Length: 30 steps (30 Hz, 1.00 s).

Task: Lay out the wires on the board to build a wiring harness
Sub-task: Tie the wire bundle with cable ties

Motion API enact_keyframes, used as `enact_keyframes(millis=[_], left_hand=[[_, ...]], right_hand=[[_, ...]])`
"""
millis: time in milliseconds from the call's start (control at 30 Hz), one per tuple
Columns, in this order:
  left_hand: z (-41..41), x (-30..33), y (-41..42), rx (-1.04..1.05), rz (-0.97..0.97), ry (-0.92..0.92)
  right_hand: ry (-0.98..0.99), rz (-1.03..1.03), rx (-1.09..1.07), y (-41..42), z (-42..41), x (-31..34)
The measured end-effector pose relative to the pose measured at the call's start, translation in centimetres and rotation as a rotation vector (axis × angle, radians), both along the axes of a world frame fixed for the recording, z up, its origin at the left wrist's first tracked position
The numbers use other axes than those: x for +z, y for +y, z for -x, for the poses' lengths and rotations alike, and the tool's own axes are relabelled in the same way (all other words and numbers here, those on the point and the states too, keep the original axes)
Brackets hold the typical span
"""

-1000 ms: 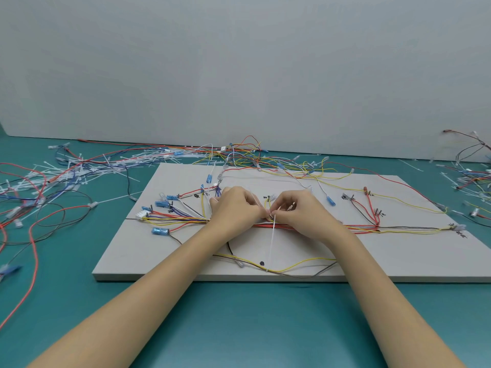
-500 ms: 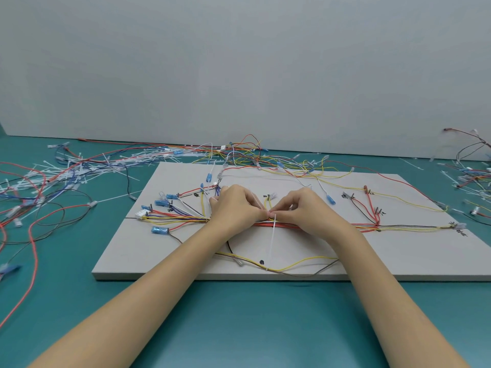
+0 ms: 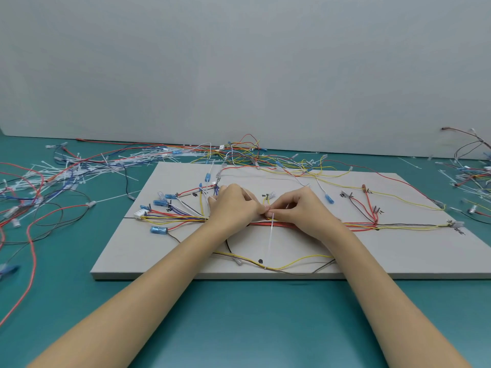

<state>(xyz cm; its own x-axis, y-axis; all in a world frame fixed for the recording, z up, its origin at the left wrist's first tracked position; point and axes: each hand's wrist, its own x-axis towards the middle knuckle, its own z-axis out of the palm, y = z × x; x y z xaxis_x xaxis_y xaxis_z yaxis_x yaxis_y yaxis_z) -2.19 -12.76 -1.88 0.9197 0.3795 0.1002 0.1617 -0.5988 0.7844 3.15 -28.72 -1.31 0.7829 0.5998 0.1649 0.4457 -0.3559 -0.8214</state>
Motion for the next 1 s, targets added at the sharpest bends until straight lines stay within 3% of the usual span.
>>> enact_keyframes(millis=[433,667,867,1000], left_hand=[[0.4,0.4,0.0,-0.041,-0.025,-0.024],[0.9,1.3,0.8,0.061,0.145,-0.287],[0.5,1.3,1.3,0.014,0.093,-0.218],[0.4,1.4,1.7,-0.028,0.188,-0.215]], right_hand=[[-0.071,0.064,0.017,0.3,-0.3,-0.3],[-0.088,0.092,-0.013,0.4,0.1,0.0],[-0.066,0.084,-0.017,0.4,0.3,0.3],[-0.014,0.089,-0.049,-0.2,-0.1,0.6]])
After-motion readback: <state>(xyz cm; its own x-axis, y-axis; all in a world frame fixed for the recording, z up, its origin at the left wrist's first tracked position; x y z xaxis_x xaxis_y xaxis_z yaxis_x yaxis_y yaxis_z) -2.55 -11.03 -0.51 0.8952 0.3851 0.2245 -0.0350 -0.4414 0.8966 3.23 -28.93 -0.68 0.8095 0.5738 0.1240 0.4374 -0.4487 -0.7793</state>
